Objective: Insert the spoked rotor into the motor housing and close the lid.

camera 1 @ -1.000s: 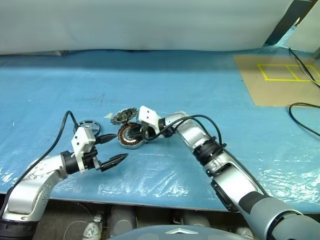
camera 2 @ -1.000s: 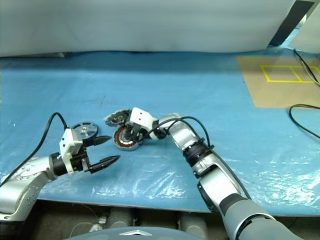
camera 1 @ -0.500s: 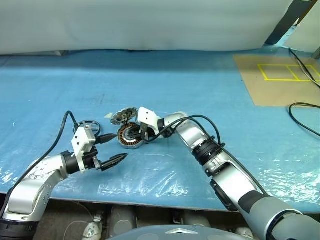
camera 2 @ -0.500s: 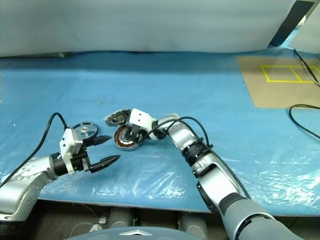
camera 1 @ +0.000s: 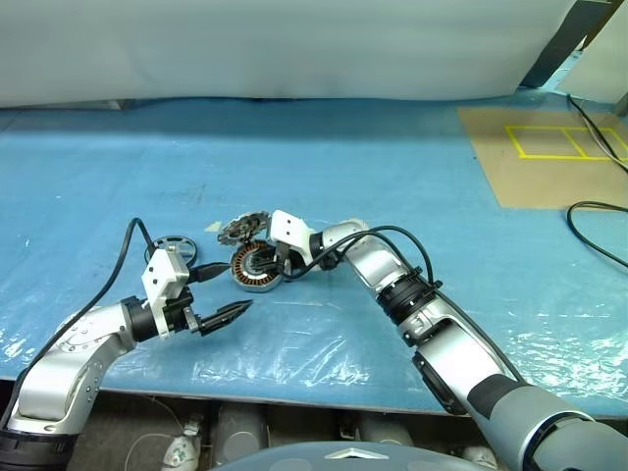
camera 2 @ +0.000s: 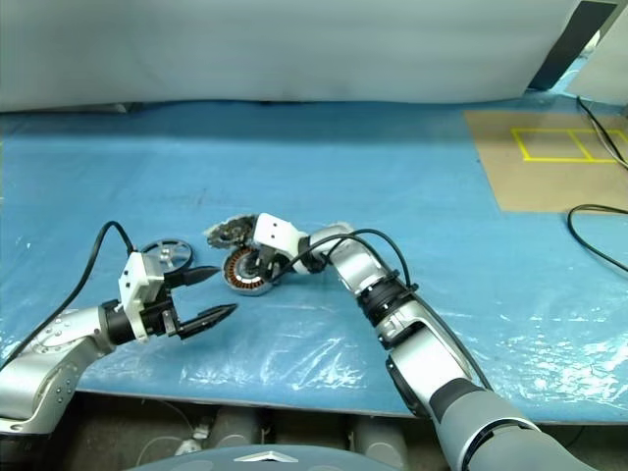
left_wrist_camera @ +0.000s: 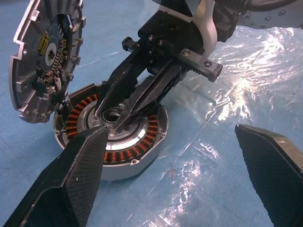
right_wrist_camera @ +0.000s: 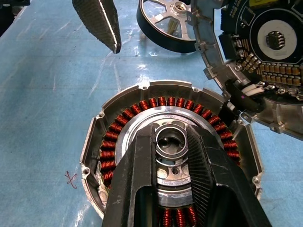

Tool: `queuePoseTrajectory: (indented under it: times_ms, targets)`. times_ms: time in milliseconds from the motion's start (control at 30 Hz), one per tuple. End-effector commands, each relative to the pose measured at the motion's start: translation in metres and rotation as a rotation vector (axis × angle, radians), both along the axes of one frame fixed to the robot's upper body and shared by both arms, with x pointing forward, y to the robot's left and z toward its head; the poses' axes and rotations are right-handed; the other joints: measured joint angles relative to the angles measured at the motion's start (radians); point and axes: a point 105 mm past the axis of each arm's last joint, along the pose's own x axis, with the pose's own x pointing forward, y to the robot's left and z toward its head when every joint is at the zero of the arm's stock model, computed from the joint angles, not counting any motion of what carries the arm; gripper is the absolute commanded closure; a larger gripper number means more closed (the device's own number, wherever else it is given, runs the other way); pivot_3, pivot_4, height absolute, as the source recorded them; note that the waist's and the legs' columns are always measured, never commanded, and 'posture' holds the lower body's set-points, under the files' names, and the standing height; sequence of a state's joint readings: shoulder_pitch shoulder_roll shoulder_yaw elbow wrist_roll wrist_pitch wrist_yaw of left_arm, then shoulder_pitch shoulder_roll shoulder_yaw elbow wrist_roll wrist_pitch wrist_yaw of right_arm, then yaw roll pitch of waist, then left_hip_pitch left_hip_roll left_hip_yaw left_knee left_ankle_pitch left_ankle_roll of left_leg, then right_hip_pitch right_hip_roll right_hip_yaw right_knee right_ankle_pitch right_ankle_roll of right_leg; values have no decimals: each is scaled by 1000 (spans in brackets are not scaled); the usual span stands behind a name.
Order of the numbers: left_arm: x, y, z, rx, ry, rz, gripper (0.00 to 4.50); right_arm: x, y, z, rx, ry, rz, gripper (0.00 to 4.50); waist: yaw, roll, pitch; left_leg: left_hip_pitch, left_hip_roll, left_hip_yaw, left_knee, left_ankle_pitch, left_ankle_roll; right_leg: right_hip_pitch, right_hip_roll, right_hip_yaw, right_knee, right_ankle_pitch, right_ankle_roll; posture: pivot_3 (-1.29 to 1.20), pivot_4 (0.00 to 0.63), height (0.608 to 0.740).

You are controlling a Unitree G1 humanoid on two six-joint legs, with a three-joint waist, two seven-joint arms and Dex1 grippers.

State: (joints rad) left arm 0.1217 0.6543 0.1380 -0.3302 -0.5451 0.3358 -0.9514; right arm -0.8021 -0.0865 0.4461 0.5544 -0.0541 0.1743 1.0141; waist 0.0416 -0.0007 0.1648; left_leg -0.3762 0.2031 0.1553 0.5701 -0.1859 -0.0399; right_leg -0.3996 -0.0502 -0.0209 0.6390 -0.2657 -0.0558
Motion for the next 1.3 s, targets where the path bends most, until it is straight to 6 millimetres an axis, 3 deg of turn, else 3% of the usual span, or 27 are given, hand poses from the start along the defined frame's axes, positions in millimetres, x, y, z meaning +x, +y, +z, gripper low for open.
queuePoseTrajectory:
  times_ms: [33,200,367,600,700,867,1167,1300]
  targets:
    - [0,-4,6,-6,-27,-18,0,4,1,7,10,-30,-9,3935,0,0,0,0,0,0,0,0,0,0,0,0,0,0,0,0,150,740]
    - [0,-5,6,-10,-25,-22,0,2,-2,7,1,-32,7,2257,0,0,0,0,0,0,0,0,0,0,0,0,0,0,0,0,150,740]
    - [1,-5,6,-13,-23,-21,0,-1,-1,14,27,-9,21,2257,0,0,0,0,0,0,0,0,0,0,0,0,0,0,0,0,150,740]
    - [2,-3,6,-15,-21,-16,0,-1,7,39,155,51,19,2257,0,0,0,0,0,0,0,0,0,0,0,0,0,0,0,0,150,740]
    - [2,-2,5,-15,-18,-14,0,-1,7,42,174,59,23,2860,0,0,0,0,0,0,0,0,0,-1,0,0,0,0,0,0,150,740]
    - [1,-2,6,-20,-16,-10,0,-5,4,20,97,61,22,4478,0,0,0,0,0,0,0,0,0,0,0,0,0,0,0,0,150,740]
    - [0,-3,5,-18,-15,-15,0,-3,11,23,114,30,5,4478,0,0,0,0,0,0,0,0,0,-1,0,0,0,0,0,0,150,740]
    - [1,-3,5,-19,-15,-17,0,-6,13,13,77,28,18,4478,0,0,0,0,0,0,0,0,0,-1,0,0,0,0,0,0,150,740]
